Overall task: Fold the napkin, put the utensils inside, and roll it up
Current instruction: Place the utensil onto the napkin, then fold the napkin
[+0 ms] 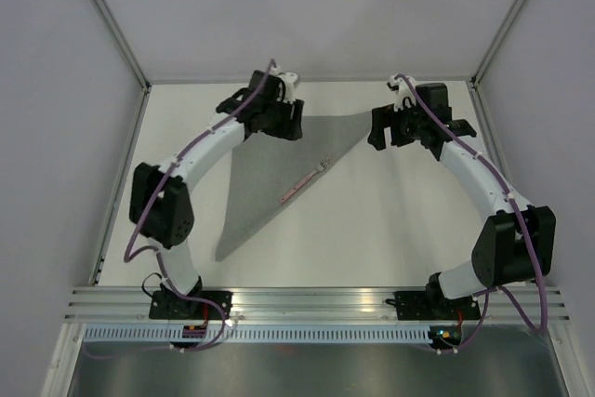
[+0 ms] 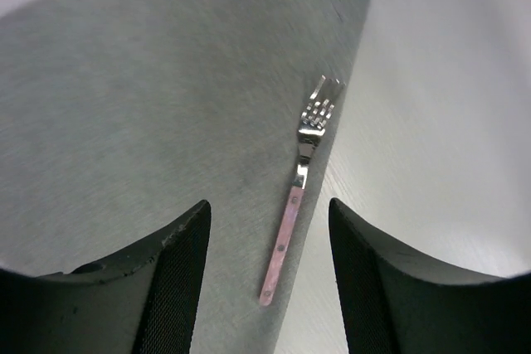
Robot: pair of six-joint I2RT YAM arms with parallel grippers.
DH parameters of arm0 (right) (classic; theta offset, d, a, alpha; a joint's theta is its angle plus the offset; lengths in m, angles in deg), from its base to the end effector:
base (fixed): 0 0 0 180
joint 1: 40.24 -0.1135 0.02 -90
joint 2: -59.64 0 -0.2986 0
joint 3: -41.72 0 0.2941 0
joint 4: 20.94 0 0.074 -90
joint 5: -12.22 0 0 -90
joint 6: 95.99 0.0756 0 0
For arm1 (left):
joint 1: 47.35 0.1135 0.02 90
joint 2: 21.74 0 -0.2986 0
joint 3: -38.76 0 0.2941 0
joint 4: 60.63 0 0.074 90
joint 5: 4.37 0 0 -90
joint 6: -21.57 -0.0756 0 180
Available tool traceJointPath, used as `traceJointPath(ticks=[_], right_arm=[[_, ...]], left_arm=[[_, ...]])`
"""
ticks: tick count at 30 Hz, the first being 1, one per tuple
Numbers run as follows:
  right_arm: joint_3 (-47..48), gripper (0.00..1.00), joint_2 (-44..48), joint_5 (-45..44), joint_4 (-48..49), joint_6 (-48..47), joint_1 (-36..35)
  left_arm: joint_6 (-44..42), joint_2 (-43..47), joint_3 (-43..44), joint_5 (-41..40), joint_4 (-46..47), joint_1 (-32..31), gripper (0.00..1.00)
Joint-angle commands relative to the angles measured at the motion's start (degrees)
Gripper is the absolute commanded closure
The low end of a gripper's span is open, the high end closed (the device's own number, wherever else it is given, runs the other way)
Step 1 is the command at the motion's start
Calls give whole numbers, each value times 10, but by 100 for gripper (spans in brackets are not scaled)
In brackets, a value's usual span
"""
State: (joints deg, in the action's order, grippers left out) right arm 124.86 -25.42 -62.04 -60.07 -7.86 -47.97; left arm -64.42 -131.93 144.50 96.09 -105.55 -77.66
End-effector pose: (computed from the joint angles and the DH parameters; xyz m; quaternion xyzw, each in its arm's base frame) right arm 0.3925 0.0740 0.3048 -0.1320 0.8937 0.1454 0.4035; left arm 0.4358 -0.2707 0.2584 0.2433 0.9022 -0.1837 0.3051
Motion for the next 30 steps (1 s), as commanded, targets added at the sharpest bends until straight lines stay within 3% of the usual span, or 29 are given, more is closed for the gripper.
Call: traceJointPath(ticks=[1, 5, 9, 16, 22, 30], right_arm=[[-15, 8, 18, 34, 34, -43, -47], [-49, 8, 22, 43, 80, -73, -165], [-95, 9, 13, 45, 141, -139, -285], [-148, 9, -55, 3, 268, -255, -524], [-131, 9, -156, -93, 370, -299, -656], [-49, 10, -267, -149, 417, -319, -702]], left_arm=[[154, 133, -34, -102, 16, 62, 36], [212, 253, -75, -139, 5, 125, 34], [220, 349, -80, -189, -23, 129, 31], [222, 431, -56, -228, -82, 130, 29], [221, 473, -70, -243, -104, 130, 29], [211, 485, -71, -256, -113, 130, 29]])
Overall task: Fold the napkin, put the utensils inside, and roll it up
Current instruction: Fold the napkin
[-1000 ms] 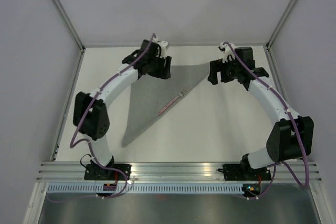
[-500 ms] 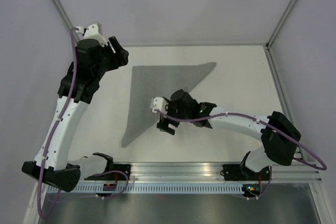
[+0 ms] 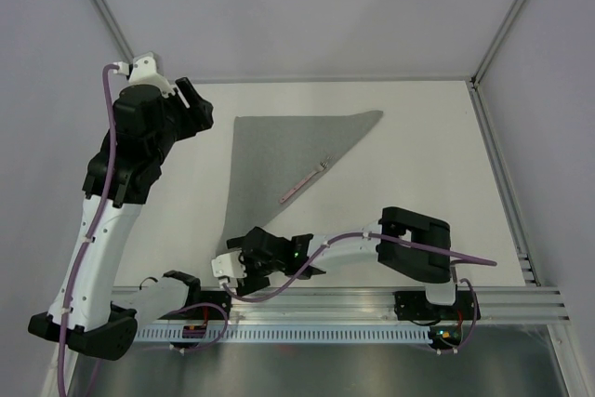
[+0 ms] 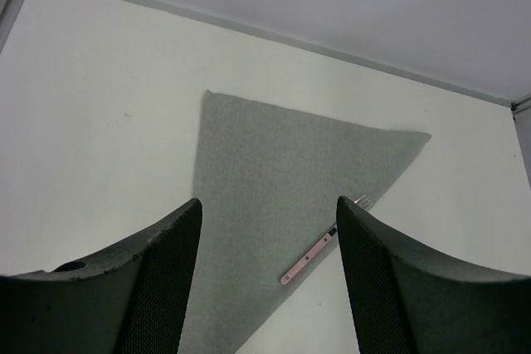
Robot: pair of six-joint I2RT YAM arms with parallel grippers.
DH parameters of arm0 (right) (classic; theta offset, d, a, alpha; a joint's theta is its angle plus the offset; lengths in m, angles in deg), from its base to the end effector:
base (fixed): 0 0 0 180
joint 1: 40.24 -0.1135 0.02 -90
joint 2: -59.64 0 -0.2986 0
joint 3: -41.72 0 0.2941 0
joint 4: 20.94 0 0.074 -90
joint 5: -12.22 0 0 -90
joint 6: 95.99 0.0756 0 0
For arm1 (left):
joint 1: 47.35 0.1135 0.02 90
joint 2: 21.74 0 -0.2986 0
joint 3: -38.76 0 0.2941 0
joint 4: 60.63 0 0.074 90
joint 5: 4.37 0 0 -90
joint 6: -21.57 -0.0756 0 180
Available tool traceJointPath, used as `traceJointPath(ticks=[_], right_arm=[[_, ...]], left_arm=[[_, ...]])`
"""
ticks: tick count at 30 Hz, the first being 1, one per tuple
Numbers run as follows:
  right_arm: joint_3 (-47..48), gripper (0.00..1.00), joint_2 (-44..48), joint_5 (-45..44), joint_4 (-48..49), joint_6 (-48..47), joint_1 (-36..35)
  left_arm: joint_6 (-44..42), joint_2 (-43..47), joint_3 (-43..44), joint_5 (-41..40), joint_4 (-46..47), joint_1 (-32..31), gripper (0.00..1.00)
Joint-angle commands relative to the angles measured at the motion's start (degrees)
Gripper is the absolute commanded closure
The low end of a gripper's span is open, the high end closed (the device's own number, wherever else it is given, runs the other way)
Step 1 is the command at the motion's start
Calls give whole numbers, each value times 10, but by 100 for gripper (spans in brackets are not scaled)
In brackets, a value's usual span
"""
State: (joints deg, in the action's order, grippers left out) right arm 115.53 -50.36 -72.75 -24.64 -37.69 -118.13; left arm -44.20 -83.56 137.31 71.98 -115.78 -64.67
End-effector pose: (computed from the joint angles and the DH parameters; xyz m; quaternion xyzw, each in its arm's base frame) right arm 0.0930 0.4649 0.1247 -0.7502 0.5066 0.2025 0.3736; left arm 0.2484 -0.0588 0.5060 -0.1179 0.7998 -0.1158 0.5771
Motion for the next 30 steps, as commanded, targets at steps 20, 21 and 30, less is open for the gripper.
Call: traceJointPath(ticks=[20, 21, 30], right_arm=[[139, 12, -133, -92, 107, -38, -19], [141, 13, -136, -95, 108, -38, -19], [142, 29, -148, -111, 113, -43, -19]], left_arm=[[-7, -12, 5, -3, -11, 1, 29], [-7, -12, 4, -4, -11, 0, 29], [-9, -20, 1, -3, -8, 0, 29]])
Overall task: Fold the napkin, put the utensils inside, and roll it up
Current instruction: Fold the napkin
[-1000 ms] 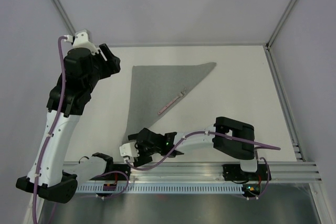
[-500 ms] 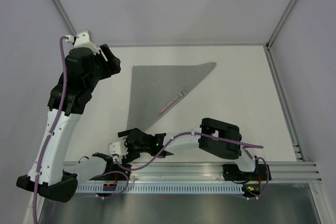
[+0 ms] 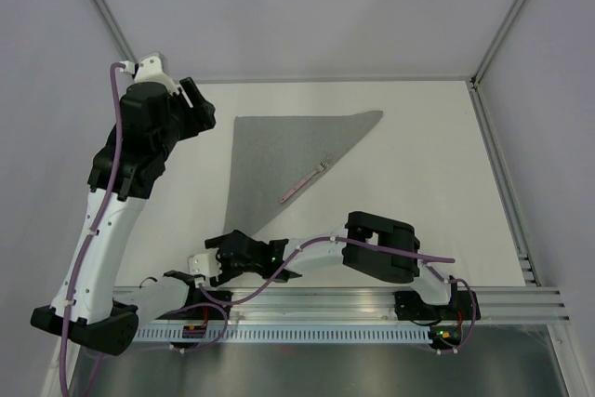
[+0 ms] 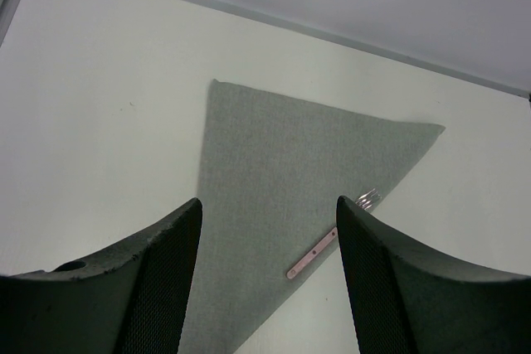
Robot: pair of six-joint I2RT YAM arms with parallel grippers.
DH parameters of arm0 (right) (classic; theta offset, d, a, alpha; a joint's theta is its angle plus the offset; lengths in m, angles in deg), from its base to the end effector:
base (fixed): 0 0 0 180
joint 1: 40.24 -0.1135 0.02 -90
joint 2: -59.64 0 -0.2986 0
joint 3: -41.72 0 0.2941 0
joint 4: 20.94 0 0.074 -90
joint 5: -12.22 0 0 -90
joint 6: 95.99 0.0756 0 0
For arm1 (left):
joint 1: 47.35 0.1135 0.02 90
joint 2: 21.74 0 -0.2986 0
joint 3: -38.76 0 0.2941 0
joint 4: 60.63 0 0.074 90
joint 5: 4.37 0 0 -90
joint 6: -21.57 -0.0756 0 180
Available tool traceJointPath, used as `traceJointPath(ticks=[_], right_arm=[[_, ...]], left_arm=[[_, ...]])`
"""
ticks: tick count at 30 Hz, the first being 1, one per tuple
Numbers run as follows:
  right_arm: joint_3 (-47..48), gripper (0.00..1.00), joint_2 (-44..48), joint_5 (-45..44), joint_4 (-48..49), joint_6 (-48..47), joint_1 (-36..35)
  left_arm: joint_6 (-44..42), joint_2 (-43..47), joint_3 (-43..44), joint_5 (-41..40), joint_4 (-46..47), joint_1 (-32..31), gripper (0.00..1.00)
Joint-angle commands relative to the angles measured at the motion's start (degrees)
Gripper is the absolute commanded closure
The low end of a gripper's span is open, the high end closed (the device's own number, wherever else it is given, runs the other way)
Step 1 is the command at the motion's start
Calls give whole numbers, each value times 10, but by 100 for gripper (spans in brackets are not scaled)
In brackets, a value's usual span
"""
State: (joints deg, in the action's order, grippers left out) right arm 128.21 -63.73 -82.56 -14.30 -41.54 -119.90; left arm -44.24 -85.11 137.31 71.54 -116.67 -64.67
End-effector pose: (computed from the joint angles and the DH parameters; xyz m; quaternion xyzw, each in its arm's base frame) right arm 0.1046 0.5385 0.1112 -0.7204 0.4817 0.1534 0.4749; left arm 0.2577 -0.0611 0.4974 -0.1184 0.8116 -0.1051 0.5624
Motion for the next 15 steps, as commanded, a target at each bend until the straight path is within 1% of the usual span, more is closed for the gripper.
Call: traceJointPath(ticks=[1, 2, 4, 5, 7, 8, 10, 11, 15], right_arm=[[16, 32, -13, -14, 10, -4, -2], [17, 38, -14, -15, 10, -5, -2], [18, 46, -14, -17, 12, -5, -2], [19, 56, -14, -18, 11, -5, -1], [25, 64, -14, -20, 9, -5, -1], [27, 72, -14, -22, 7, -4, -2], [33, 77, -14, -23, 6, -1, -2], [34, 82, -14, -25, 4, 0, -1], [36, 90, -10, -30, 0, 4, -1]], left_arm=[[-9, -4, 0, 1, 1, 0, 29], [-9, -5, -1, 2, 1, 0, 29], [-9, -7, -3, 3, 2, 0, 29], [-9, -8, -4, 3, 3, 0, 29], [-9, -10, -6, 3, 8, -1, 29], [-10, -10, -7, 4, 8, 0, 29], [-11, -11, -8, 5, 9, 0, 29], [-12, -12, -10, 5, 10, 0, 29], [-13, -16, -15, 6, 15, 0, 29]])
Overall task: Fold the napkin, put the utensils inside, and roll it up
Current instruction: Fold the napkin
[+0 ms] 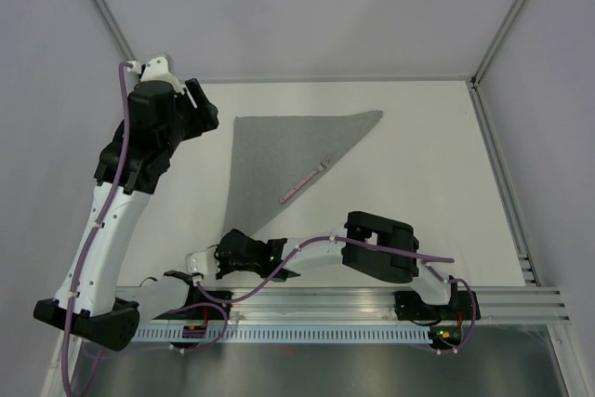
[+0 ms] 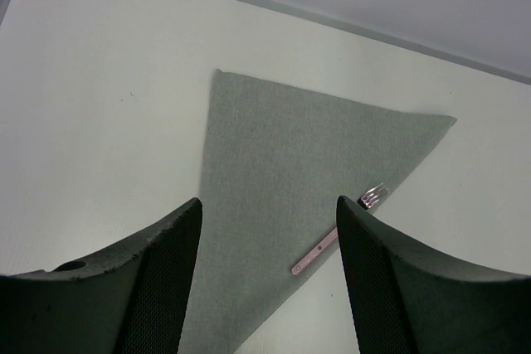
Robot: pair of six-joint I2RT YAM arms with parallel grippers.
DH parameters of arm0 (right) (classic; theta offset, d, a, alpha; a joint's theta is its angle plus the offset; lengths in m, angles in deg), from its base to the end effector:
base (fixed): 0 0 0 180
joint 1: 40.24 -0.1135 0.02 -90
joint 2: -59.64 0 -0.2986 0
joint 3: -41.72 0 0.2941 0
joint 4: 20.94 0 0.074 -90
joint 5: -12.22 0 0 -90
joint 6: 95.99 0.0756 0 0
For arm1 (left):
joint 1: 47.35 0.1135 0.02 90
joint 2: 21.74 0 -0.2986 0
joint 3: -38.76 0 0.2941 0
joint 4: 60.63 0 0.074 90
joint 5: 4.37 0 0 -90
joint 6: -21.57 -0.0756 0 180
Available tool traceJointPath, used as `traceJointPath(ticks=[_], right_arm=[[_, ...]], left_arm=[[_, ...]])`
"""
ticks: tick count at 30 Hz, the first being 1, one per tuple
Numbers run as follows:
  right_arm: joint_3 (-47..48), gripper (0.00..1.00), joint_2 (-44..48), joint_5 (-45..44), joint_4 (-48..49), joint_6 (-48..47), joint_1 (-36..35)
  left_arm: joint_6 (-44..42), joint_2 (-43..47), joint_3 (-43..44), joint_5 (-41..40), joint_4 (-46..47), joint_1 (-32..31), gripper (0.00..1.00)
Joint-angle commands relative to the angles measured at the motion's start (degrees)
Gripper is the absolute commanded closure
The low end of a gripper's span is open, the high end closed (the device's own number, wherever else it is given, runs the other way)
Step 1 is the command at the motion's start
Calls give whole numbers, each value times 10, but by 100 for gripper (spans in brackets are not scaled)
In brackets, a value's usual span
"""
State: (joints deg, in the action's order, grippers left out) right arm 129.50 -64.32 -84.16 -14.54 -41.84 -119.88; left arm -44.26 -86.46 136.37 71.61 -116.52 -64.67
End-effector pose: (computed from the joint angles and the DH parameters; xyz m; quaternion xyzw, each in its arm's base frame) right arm 0.1078 0.5431 0.1135 -0.7155 0.4846 0.1421 0.4827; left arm 0.2681 -0.0644 0.4856 -0.1167 0.8221 -0.0989 0.5483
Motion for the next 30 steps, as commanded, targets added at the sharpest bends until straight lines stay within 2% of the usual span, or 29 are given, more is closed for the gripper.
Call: traceJointPath(ticks=[1, 7, 16, 30], right_arm=[[24, 91, -2, -15, 1, 9, -1], [42, 97, 16, -20, -19, 46, 15], [70, 99, 46, -58, -56, 108, 64], [58, 99, 85, -112, -107, 177, 198]], left_arm=[[-12, -3, -7, 5, 15, 0, 29], [-12, -9, -5, 8, 25, 1, 29], [-15, -27, 0, 25, 42, 1, 29], [-20, -76, 30, 70, 68, 1, 29]])
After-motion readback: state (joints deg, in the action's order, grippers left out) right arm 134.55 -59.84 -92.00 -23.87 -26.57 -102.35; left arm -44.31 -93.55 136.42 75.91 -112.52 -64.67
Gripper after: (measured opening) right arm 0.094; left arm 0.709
